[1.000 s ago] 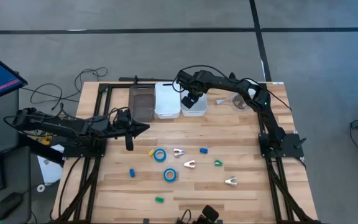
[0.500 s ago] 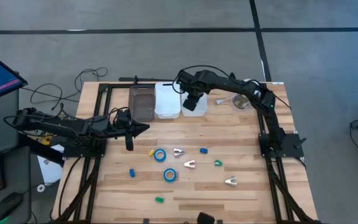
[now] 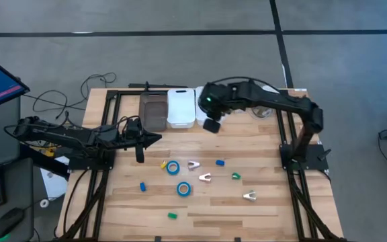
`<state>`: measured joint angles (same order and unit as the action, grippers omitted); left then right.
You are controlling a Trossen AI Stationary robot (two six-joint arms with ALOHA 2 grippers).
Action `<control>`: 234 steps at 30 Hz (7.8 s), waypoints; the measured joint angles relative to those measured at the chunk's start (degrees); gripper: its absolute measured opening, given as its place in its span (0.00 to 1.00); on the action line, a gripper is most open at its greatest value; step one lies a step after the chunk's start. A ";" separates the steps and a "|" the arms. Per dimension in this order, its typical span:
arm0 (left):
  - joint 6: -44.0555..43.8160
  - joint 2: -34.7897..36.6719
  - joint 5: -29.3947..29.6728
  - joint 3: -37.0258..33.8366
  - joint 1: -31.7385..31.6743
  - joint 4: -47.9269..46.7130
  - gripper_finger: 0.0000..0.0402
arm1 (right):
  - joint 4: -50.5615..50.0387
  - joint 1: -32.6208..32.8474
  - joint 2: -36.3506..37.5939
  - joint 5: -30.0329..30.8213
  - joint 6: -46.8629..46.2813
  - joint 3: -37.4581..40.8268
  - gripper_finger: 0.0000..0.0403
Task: Pick and place Stapler, Stapler remover, tape
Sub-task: Put the gray staple remover into the left white bin, then put the left blue stapler into the black bin
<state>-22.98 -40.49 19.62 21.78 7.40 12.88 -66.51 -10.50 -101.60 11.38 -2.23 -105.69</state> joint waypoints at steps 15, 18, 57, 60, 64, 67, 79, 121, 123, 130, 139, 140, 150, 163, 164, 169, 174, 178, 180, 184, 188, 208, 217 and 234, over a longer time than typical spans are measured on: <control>0.18 0.00 0.01 0.02 -0.02 -0.01 0.01 | 17.51 14.17 26.36 0.53 -13.66 32.02 0.15; 0.20 -0.02 0.02 0.02 -0.02 0.02 0.01 | 19.24 17.16 31.68 0.46 -19.19 38.07 0.15; 0.22 -0.01 0.02 0.02 -0.02 -0.39 0.01 | 12.19 53.54 11.35 -8.49 -42.82 45.51 0.21; 0.22 0.00 0.02 0.02 -0.02 -0.44 0.01 | 12.36 53.52 9.51 -8.57 -42.85 45.51 0.28; 0.22 -0.02 0.02 0.02 0.00 -0.48 0.01 | 12.43 53.43 7.40 -8.08 -42.63 45.51 0.39; 0.22 0.00 0.04 0.02 -0.02 -0.49 0.01 | 12.67 53.52 6.01 -6.46 -42.49 45.51 0.47; 0.22 0.00 0.03 0.02 0.00 -0.70 0.01 | 14.12 52.73 1.45 -4.37 -42.21 45.36 0.46; 0.22 0.00 0.02 0.02 0.00 -1.33 0.01 | 14.21 48.75 13.04 -0.42 -46.15 49.94 0.00; 0.22 0.00 0.02 0.02 0.00 -1.33 0.01 | 14.24 47.58 14.86 0.83 -46.00 49.92 0.00; 0.22 -0.02 0.02 0.02 -0.02 -1.33 0.01 | 14.32 43.33 20.90 5.77 -44.92 49.81 0.00; 0.22 -0.01 0.02 0.02 -0.02 -1.31 0.01 | 14.23 34.11 24.60 10.58 -33.87 44.82 0.00; 0.22 0.00 0.02 0.02 -0.01 -1.31 0.01 | 14.23 32.70 24.63 10.97 -32.35 43.91 0.00; 0.14 0.00 0.02 0.02 -0.01 -1.29 0.01 | 19.49 18.32 23.89 12.52 -17.91 34.94 0.00; 0.48 0.76 0.02 -0.02 0.00 -1.27 0.01 | 19.55 6.37 6.30 7.03 -3.79 13.84 0.00; 0.43 0.94 0.01 -0.02 -0.01 -1.00 0.01 | 19.61 5.56 4.66 6.27 -2.90 11.93 0.00; 0.38 3.37 0.00 -0.02 0.66 -1.25 0.01 | 19.61 1.37 -3.46 1.52 0.34 3.23 0.00; 1.71 6.29 0.02 -0.02 1.64 -1.22 0.01 | 19.67 -1.74 -10.87 -1.03 2.13 -2.84 0.00; 2.09 8.07 0.02 -0.02 1.64 -1.41 0.01 | 20.10 -3.31 -15.82 -1.05 3.38 -5.41 0.00; 2.95 8.40 0.05 -0.02 1.64 -1.19 0.01 | 20.28 -3.82 -18.20 -1.06 3.71 -6.08 0.00; 3.22 8.63 0.02 -0.02 1.64 -1.30 0.01 | 21.69 -4.77 -22.38 -1.06 3.75 -6.92 0.00; 3.19 8.59 0.02 -0.02 1.64 -1.33 0.01 | 25.87 -5.73 -25.45 -1.07 3.71 -7.05 0.00; 3.06 8.59 0.02 -0.02 1.64 -1.33 0.01 | 30.26 -7.59 -30.87 -2.31 2.20 -6.95 0.00; 3.04 8.59 0.04 -0.02 1.64 -1.33 0.01 | 31.09 -7.64 -30.87 -3.85 2.20 -6.95 0.10; 3.04 8.65 -1.27 0.06 1.64 -3.02 0.01 | 22.67 -3.01 -17.96 -3.99 11.67 -8.24 0.14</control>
<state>-19.94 -31.84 18.35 21.85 9.04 9.87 -43.85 -13.50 -119.55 7.39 9.43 -113.93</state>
